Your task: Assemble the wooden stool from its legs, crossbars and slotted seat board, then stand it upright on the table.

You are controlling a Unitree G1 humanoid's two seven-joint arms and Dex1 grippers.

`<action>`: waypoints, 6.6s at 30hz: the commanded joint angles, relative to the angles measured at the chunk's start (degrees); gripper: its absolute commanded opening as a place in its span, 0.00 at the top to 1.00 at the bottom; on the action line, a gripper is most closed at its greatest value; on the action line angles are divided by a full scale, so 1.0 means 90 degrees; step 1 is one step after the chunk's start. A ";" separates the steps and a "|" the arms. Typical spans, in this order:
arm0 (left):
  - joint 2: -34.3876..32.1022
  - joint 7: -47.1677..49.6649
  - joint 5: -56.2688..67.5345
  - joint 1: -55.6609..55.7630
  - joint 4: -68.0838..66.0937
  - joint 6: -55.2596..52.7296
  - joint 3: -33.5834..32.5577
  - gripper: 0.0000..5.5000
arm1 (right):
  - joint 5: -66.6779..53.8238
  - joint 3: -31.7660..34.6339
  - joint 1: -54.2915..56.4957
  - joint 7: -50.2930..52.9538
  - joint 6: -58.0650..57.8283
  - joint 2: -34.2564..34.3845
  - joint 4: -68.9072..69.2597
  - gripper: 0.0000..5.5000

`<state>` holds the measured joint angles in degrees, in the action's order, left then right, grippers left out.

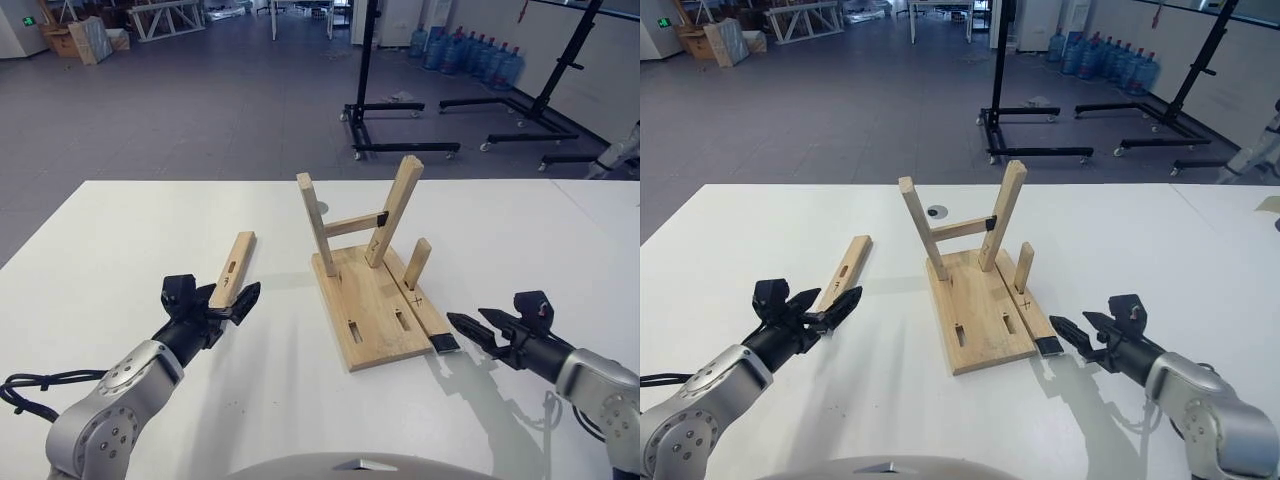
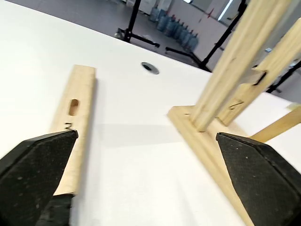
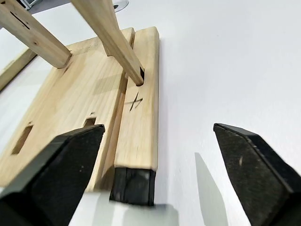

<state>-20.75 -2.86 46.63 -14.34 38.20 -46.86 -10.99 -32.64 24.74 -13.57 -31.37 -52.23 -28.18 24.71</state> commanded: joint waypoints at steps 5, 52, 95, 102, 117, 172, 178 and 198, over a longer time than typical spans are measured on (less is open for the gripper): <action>0.0248 0.0093 -0.0081 0.0357 -0.0185 -0.0054 0.0107 0.02 | 0.0660 -0.0834 0.0072 0.0382 0.0848 0.0095 -0.0155 0.15; 0.0806 0.0071 -0.0409 0.0844 -0.0572 0.0055 0.0182 0.02 | 0.2031 -0.2096 0.0595 0.0827 0.1452 0.0248 -0.1595 0.63; -0.0301 -0.1571 0.6581 0.4202 -0.1781 -0.0009 0.0195 0.02 | -0.4983 -0.2379 0.2703 0.0243 0.0504 -0.0162 0.1235 0.63; -0.0363 -0.1252 0.6874 0.4175 -0.2073 -0.0045 0.0297 0.18 | -0.4963 -0.2448 0.2658 0.0274 0.0562 -0.0103 0.1300 0.63; -0.0504 -0.1214 0.6381 0.4097 -0.2073 -0.0058 0.0371 0.57 | -0.4814 -0.2552 0.2549 0.0233 0.0648 -0.0122 0.1285 0.63; -0.1197 -0.5036 0.0242 0.4738 -0.2079 0.1192 0.1120 0.62 | 0.2720 -0.2969 0.0934 -0.0528 0.2924 -0.1832 -0.2072 0.02; -0.0729 -0.4874 0.0415 0.4182 -0.1812 0.1021 0.1311 0.62 | 0.2666 -0.2929 0.1100 -0.0651 0.2878 -0.1701 -0.2128 0.02; -0.0597 -0.5621 -0.0725 0.3577 -0.2164 0.1808 0.1940 0.62 | 0.2792 -0.3252 0.1375 -0.0879 0.2823 -0.1476 -0.2130 0.02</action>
<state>-25.40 -52.55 41.28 17.92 18.95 -31.63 6.03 -8.74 -3.65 -1.07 -39.04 -26.14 -41.80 6.11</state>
